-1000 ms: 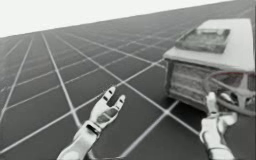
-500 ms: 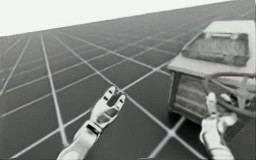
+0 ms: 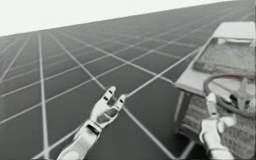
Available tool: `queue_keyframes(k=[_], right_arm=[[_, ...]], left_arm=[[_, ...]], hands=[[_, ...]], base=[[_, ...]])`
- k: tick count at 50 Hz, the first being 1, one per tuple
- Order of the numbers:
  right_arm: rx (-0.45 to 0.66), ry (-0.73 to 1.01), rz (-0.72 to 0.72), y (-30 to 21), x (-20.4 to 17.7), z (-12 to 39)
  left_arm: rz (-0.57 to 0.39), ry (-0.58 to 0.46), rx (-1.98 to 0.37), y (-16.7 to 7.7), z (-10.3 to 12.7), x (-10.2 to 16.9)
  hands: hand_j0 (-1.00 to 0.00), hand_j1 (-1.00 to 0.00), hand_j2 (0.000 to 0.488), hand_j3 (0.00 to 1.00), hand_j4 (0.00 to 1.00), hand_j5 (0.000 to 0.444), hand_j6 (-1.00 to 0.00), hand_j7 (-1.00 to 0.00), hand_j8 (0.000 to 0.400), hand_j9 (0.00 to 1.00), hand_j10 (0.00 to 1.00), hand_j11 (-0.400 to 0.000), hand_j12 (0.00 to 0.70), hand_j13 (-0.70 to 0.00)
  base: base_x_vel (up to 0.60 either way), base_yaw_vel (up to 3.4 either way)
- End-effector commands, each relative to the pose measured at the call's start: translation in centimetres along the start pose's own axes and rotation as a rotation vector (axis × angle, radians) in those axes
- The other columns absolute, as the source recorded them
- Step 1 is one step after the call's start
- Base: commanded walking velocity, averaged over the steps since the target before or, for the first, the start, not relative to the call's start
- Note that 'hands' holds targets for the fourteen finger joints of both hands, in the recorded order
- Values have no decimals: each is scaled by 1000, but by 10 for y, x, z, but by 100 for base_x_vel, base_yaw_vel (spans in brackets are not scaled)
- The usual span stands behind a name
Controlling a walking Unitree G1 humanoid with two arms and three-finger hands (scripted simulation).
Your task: Pick up and drop off the object
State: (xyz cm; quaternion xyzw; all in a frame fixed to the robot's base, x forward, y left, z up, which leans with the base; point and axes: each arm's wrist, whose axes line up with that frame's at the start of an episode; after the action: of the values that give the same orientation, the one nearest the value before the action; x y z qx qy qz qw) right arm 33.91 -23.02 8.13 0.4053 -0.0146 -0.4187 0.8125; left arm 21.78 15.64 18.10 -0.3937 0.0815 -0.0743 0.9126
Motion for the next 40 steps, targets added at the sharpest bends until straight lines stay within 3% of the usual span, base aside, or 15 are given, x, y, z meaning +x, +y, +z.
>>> queue_keyframes(k=[1,40], right_arm=[[-4,-30,56,15,-5,6],[-4,-30,56,15,-5,6]], left_arm=[[-2,-14,-23,6,2,-3],[-2,-14,-23,6,2,-3]], hands=[[0,0,0,1000,1000,0,0,0,0,1000,1000,-400,0,-700],[0,0,0,1000,1000,0,0,0,0,1000,1000,-400,0,-700]], base=[[57,5],[52,-12]])
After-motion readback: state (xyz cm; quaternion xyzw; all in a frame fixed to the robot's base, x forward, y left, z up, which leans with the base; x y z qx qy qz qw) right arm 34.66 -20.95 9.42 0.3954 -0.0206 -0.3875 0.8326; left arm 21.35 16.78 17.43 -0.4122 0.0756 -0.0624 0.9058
